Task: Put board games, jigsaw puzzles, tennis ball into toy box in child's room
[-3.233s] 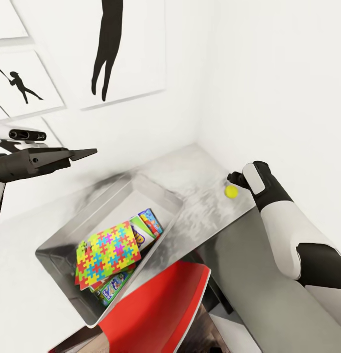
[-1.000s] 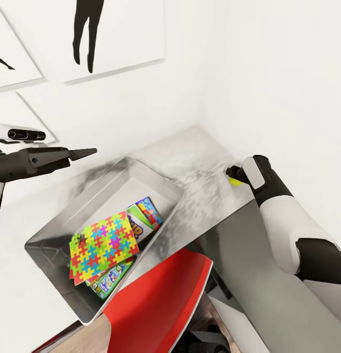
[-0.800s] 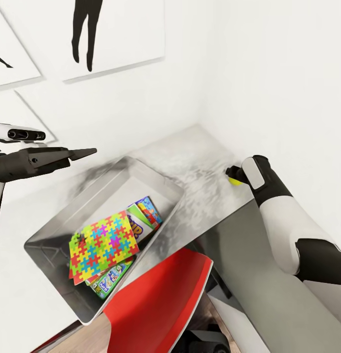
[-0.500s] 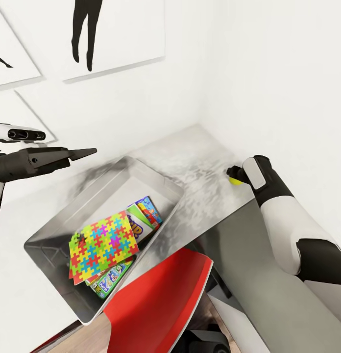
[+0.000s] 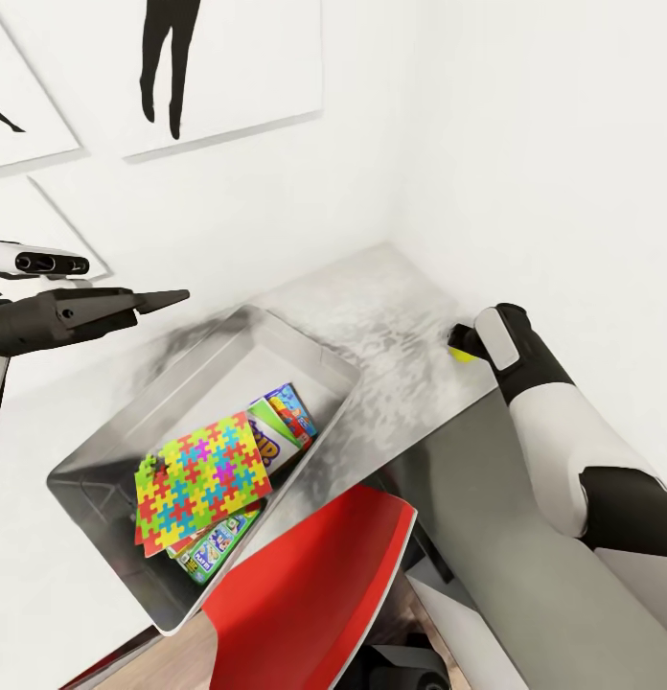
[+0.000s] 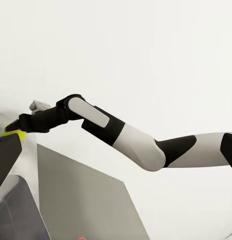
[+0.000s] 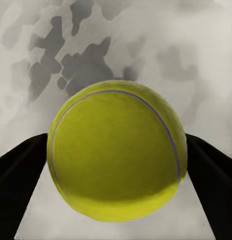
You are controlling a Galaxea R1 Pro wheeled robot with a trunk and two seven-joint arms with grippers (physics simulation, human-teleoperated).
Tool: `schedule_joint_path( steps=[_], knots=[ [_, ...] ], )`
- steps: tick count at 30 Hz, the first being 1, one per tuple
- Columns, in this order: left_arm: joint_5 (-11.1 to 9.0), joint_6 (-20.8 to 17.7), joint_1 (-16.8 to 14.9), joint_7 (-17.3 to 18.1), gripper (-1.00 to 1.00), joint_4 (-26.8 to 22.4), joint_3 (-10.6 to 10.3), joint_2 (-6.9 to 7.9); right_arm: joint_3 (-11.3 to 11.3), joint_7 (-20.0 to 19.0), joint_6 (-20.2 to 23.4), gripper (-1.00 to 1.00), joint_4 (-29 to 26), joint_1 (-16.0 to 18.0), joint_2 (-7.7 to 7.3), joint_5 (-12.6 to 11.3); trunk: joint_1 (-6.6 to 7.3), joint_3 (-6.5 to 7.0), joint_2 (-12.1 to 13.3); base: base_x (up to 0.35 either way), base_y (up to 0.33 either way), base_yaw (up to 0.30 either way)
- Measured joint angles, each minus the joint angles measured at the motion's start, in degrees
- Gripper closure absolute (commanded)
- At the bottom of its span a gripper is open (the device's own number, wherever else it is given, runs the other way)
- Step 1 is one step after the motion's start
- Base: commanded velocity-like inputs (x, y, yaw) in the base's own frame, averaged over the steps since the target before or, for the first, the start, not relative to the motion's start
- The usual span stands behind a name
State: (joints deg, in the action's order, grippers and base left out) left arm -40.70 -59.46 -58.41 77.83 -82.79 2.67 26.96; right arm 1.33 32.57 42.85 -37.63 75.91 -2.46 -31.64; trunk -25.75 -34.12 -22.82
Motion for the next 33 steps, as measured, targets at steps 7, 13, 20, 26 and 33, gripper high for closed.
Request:
schedule_joint_path(
  steps=[7,13,20,26,33],
  knots=[
    [0.0,0.0,0.0,0.0,-1.0,0.0,0.0,0.0,0.1,-0.2,0.1,1.0,0.0,0.0,-0.07,0.1,0.0,0.0,0.0,0.0,0.0,0.0],
    [0.0,0.0,0.0,0.0,-1.0,0.0,0.0,0.0,0.0,-0.2,0.1,1.0,0.0,0.0,0.13,0.1,0.0,0.0,0.0,0.0,0.0,0.0],
    [0.0,0.0,0.0,0.0,-1.0,0.0,0.0,0.01,0.0,-0.2,0.1,1.0,0.0,0.0,0.23,0.1,0.0,0.0,0.0,0.0,0.0,0.0],
    [0.0,0.0,0.0,0.1,-1.0,0.0,0.1,0.14,0.0,-0.2,0.0,1.0,-0.1,-0.1,0.36,0.1,0.0,0.39,0.0,0.0,0.0,0.0],
    [0.0,0.0,0.0,0.1,-1.0,0.0,1.5,0.38,0.1,-0.2,3.3,1.0,-4.2,-0.4,0.39,-0.3,0.01,1.01,0.0,0.0,0.0,0.0]
  ],
)
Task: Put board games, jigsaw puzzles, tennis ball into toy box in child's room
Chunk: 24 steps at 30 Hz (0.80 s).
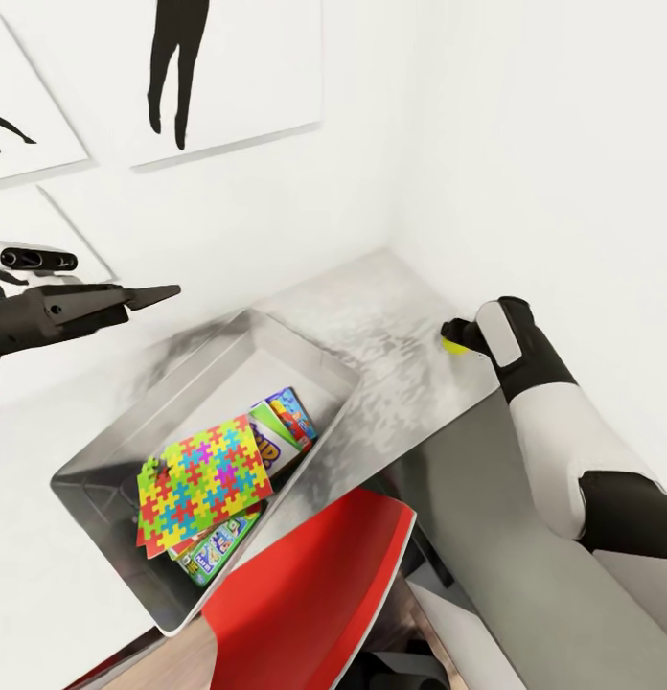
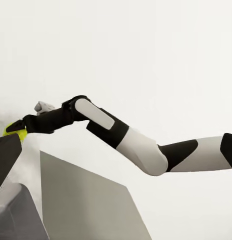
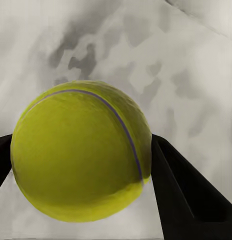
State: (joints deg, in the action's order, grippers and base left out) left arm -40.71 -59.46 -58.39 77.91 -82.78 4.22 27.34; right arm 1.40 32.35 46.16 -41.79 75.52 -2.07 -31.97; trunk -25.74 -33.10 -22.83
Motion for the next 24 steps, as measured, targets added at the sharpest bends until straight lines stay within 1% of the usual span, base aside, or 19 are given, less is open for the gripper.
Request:
schedule_joint_path(
  steps=[3,9,11,12,13,15,17,18,21,22,23,24],
  knots=[
    [0.0,0.0,0.1,0.0,-1.0,0.0,0.3,0.84,0.1,0.0,1.6,1.0,-4.0,-0.2,-0.02,-0.1,0.0,0.27,0.0,0.0,0.0,0.0],
    [0.1,0.0,0.4,0.3,-1.0,0.1,0.5,3.02,1.6,0.0,8.5,1.0,-13.8,-1.3,0.14,-0.3,0.0,0.81,0.0,0.0,0.0,0.0],
    [0.2,0.0,0.6,0.8,-1.0,0.2,0.5,4.22,1.7,0.0,10.9,1.0,-16.4,-1.8,0.2,-1.0,0.0,0.99,0.0,0.0,0.0,0.0],
    [0.2,0.0,0.6,0.9,-1.0,0.2,0.5,4.57,1.8,0.0,11.3,1.0,-17.0,-2.0,0.21,-1.4,0.0,1.08,0.0,0.0,0.0,0.0],
    [0.2,0.0,0.8,1.2,-1.0,0.3,0.5,5.24,1.8,0.0,12.1,1.0,-18.3,-2.3,0.22,-2.3,0.0,1.17,0.0,0.0,0.0,0.0],
    [0.2,0.0,1.0,1.6,-1.0,0.7,0.5,6.62,1.8,0.0,13.1,1.0,-21.9,-2.8,0.17,-5.3,0.0,1.35,0.0,0.0,0.0,0.0],
    [0.2,0.1,1.8,2.0,-1.0,1.0,0.5,8.13,1.8,0.0,13.6,1.0,-26.8,-3.8,-0.14,-9.7,0.0,1.53,0.0,0.0,0.0,0.0],
    [0.2,0.1,2.3,2.3,-1.0,1.1,0.5,9.13,1.8,0.0,13.7,1.0,-29.2,-5.0,-0.32,-12.3,0.0,1.62,0.0,0.0,0.0,0.0],
    [0.2,0.1,3.8,3.4,-1.0,1.6,0.5,12.3,1.8,0.1,13.7,1.0,-35.9,-10.3,-0.71,-20.2,0.0,1.89,0.0,0.0,0.0,0.0],
    [0.2,0.1,4.2,4.0,-1.0,2.3,0.5,13.13,1.8,0.1,13.7,1.0,-38.4,-12.0,-0.89,-23.0,0.0,1.98,0.0,0.0,0.0,0.0],
    [0.2,0.1,4.3,4.3,-1.0,2.8,0.5,13.49,1.8,0.1,13.7,1.0,-39.6,-12.9,-1.04,-24.4,0.0,2.07,0.0,0.0,0.0,0.0],
    [0.2,0.1,4.6,5.1,-1.0,4.1,0.5,14.22,1.8,0.1,13.7,1.0,-42.1,-14.7,-1.54,-27.2,0.0,2.16,0.0,0.0,0.0,0.0]
  ],
)
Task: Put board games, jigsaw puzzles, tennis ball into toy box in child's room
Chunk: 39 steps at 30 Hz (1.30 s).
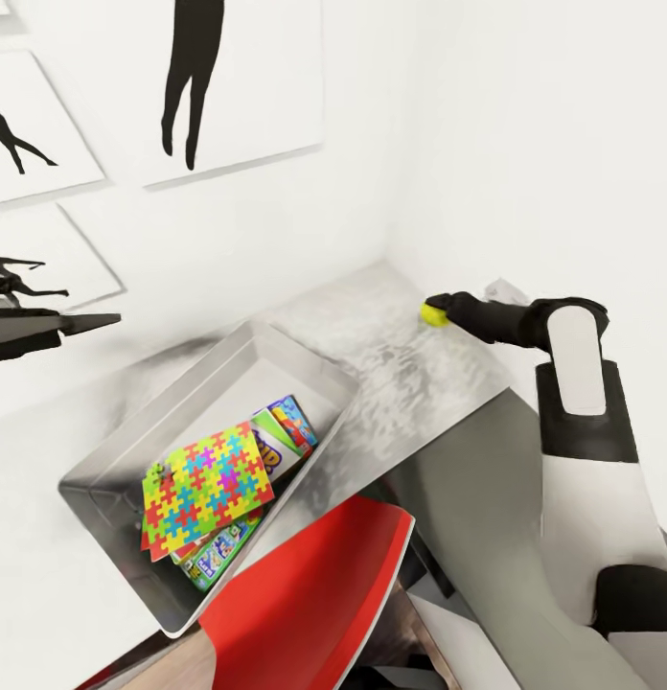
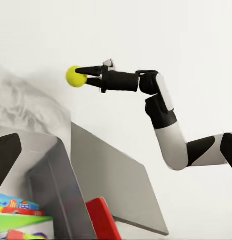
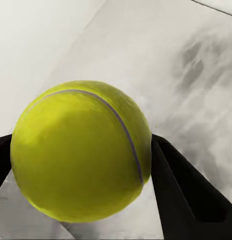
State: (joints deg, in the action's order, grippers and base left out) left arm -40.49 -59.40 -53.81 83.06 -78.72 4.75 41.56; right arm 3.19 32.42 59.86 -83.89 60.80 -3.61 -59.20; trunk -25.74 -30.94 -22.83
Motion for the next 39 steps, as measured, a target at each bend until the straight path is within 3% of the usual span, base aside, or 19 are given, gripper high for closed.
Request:
schedule_joint_path(
  steps=[3,4,6,11,13,17,21,25,26,28,32,35,39],
  knots=[
    [0.5,0.2,0.4,2.5,-1.0,5.4,0.0,2.03,-0.2,0.0,0.0,1.0,-5.1,-5.7,-1.72,-7.7,0.0,0.27,0.0,0.0,0.0,0.0],
    [0.5,0.3,0.4,2.8,-1.0,6.4,0.0,2.31,-0.2,0.0,0.0,1.0,-5.6,-6.6,-1.94,-8.9,-0.01,0.36,0.0,0.0,0.0,0.0],
    [0.6,1.4,0.5,3.6,-1.0,11.6,0.0,3.58,-0.2,-0.1,0.0,1.0,-7.1,-10.2,-2.51,-13.8,0.0,0.54,0.0,0.0,0.0,0.0],
    [0.7,3.6,0.6,4.0,-1.0,20.5,0.0,5.66,0.0,-3.0,0.0,1.0,-7.9,-16.1,-3.54,-20.3,0.0,1.0,0.0,0.0,0.0,0.0],
    [0.7,4.6,0.6,4.1,-1.0,24.3,-0.1,7.55,0.0,-7.9,0.0,1.0,-8.0,-18.0,-4.19,-21.9,0.0,1.18,0.0,0.0,0.0,0.0],
    [0.9,7.3,0.6,6.7,-1.0,33.1,-0.1,9.84,0.0,-20.6,0.0,1.0,-8.0,-22.4,-4.89,-22.6,0.0,1.54,0.0,0.0,0.0,0.0],
    [1.9,12.3,0.6,6.7,-1.0,43.9,-0.2,10.38,0.3,-30.4,-0.1,1.0,-8.0,-28.3,-5.21,-22.8,-0.01,1.91,0.0,0.0,0.0,0.0],
    [2.5,18.6,0.7,6.7,-1.0,55.9,-0.6,10.6,2.2,-39.4,-0.3,1.0,-8.1,-34.9,-5.26,-23.2,0.0,2.27,0.0,0.0,0.0,0.0],
    [3.6,21.4,0.7,6.7,-1.0,60.2,-0.8,10.64,3.0,-41.9,-0.5,1.0,-8.1,-37.3,-5.25,-23.1,0.0,2.36,0.0,0.0,0.0,0.0],
    [6.2,25.4,0.7,6.7,-1.0,65.2,-1.0,10.65,3.8,-44.4,-0.6,1.0,-8.1,-40.2,-5.18,-23.1,0.0,2.55,0.0,0.0,0.0,0.0],
    [10.7,30.1,0.7,6.7,-1.0,70.3,-1.2,10.66,4.1,-46.7,-1.1,1.0,-8.1,-44.3,-4.79,-23.1,0.0,2.93,0.0,0.0,0.0,0.0],
    [12.0,31.3,0.7,6.7,-1.0,71.8,-1.1,11.62,3.9,-47.8,-2.3,1.0,-8.1,-46.8,-4.55,-23.1,0.0,3.21,0.0,0.0,0.0,0.0],
    [12.3,31.7,0.7,6.7,-1.0,72.4,-1.2,13.02,2.9,-48.6,-3.6,1.0,-8.1,-48.6,-4.34,-21.9,-0.01,3.59,0.0,0.0,0.0,0.0]
  ],
)
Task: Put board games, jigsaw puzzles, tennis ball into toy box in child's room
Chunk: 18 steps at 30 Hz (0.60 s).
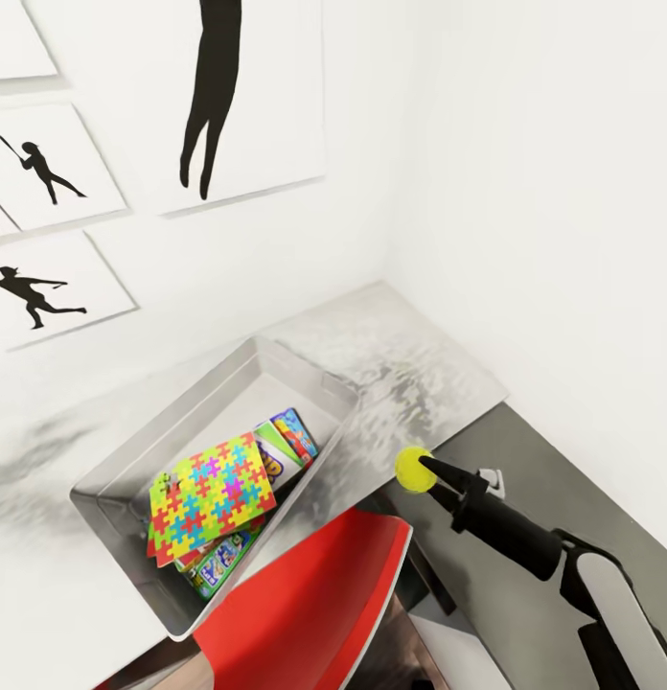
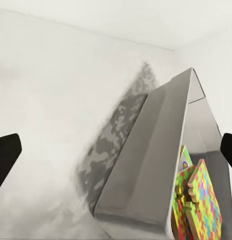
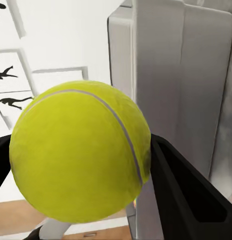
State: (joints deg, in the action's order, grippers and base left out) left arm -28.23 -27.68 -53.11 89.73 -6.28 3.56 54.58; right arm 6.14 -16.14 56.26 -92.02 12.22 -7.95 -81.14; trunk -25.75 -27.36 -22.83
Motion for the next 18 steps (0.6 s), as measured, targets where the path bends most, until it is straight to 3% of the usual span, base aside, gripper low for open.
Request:
schedule_joint_path(
  steps=[8,18],
  knots=[
    [0.1,0.1,0.0,0.0,-1.0,0.2,0.0,0.51,-1.2,-2.0,-1.2,1.0,0.0,-0.4,0.01,1.3,0.0,0.75,0.0,0.0,0.0,0.0],
    [0.2,0.1,0.0,0.0,-1.0,0.2,0.0,0.62,-0.7,-2.2,-1.3,1.0,0.0,-0.4,-0.04,1.4,0.0,1.69,0.0,0.0,0.0,0.0]
  ],
)
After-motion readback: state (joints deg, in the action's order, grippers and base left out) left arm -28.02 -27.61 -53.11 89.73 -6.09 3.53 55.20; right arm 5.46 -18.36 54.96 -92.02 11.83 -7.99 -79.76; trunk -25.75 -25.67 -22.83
